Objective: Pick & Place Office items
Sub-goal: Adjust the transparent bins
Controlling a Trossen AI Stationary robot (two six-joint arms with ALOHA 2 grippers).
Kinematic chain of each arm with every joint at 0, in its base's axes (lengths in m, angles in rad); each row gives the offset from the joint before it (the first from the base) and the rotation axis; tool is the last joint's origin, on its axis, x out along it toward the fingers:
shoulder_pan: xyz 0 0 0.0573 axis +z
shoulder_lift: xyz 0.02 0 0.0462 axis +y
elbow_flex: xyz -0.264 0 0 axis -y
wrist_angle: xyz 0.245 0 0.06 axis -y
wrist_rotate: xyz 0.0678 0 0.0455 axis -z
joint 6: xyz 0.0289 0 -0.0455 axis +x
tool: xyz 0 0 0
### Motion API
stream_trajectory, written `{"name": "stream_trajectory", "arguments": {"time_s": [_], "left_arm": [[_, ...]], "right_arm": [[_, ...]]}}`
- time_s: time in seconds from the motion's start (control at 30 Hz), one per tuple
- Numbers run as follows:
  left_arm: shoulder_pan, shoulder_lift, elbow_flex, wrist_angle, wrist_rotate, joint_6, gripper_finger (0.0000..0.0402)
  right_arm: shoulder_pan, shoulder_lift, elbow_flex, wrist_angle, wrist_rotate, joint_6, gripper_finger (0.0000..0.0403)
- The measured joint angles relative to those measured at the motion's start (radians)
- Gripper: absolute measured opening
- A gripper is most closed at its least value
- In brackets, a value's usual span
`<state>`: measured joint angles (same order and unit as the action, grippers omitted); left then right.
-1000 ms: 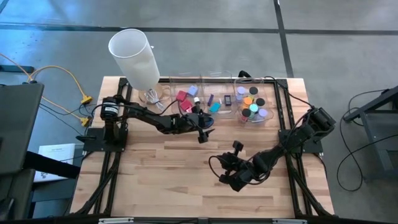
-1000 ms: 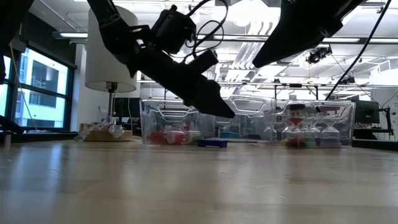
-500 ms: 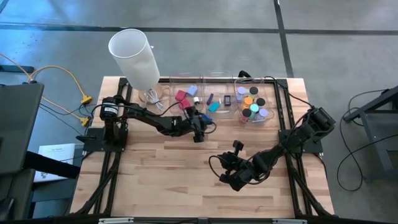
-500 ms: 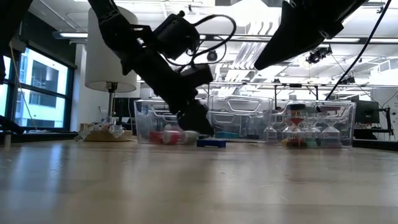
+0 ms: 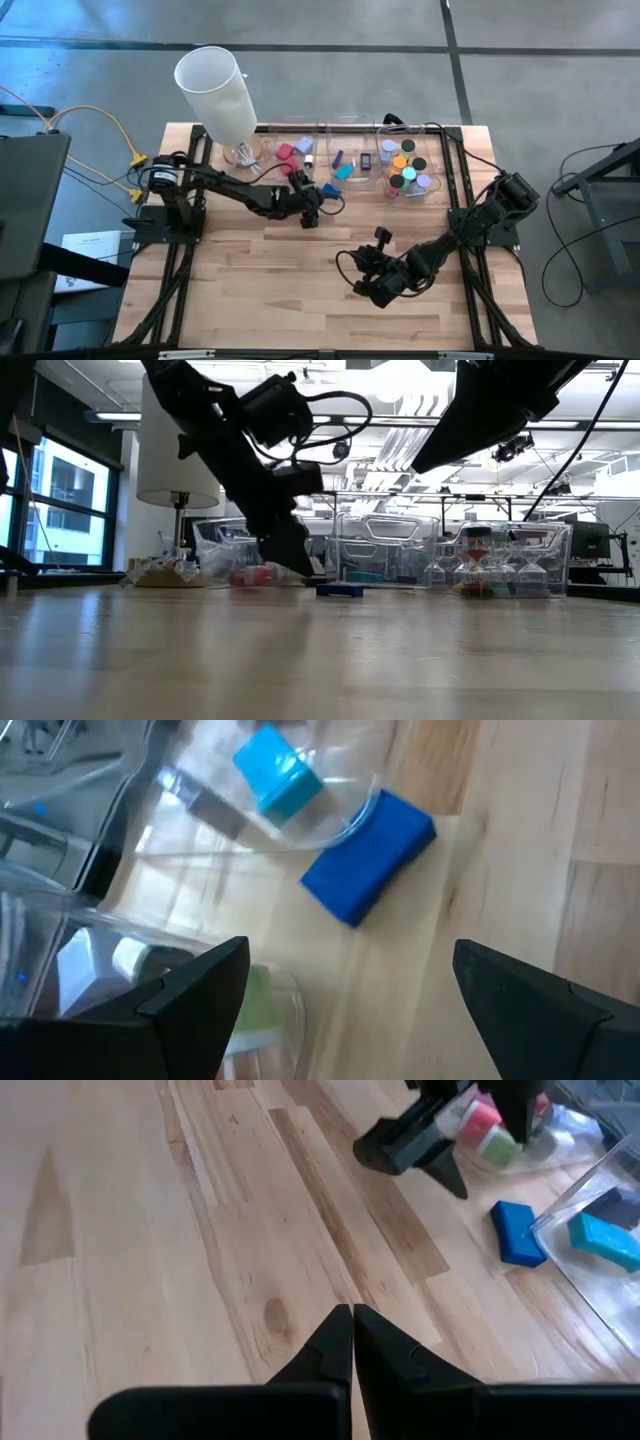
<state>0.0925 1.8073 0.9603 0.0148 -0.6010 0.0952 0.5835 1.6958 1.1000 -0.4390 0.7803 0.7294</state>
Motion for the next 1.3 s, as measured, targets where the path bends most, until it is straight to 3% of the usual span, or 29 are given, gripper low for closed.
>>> {"name": "stream_trajectory", "arguments": {"time_s": [0.2,0.33,1.07,1.3], "left_arm": [[-0.022,-0.051,-0.002,-0.018,-0.019,0.057,0.0344],[-0.018,-0.053,-0.004,0.008,0.053,0.125,0.0344],[-0.073,-0.056,-0.003,-0.137,0.093,0.056,0.0344],[-0.123,-0.056,-0.002,-0.133,0.038,0.073,0.0344]], "right_arm": [[0.001,0.0,0.0,0.0,-0.002,0.01,0.0003],[0.004,0.0,0.0,0.002,-0.002,0.012,0.0003],[0.009,0.0,0.0,0.0,-0.005,0.026,0.0003],[0.008,0.0,0.0,0.0,-0.005,0.026,0.0003]]}}
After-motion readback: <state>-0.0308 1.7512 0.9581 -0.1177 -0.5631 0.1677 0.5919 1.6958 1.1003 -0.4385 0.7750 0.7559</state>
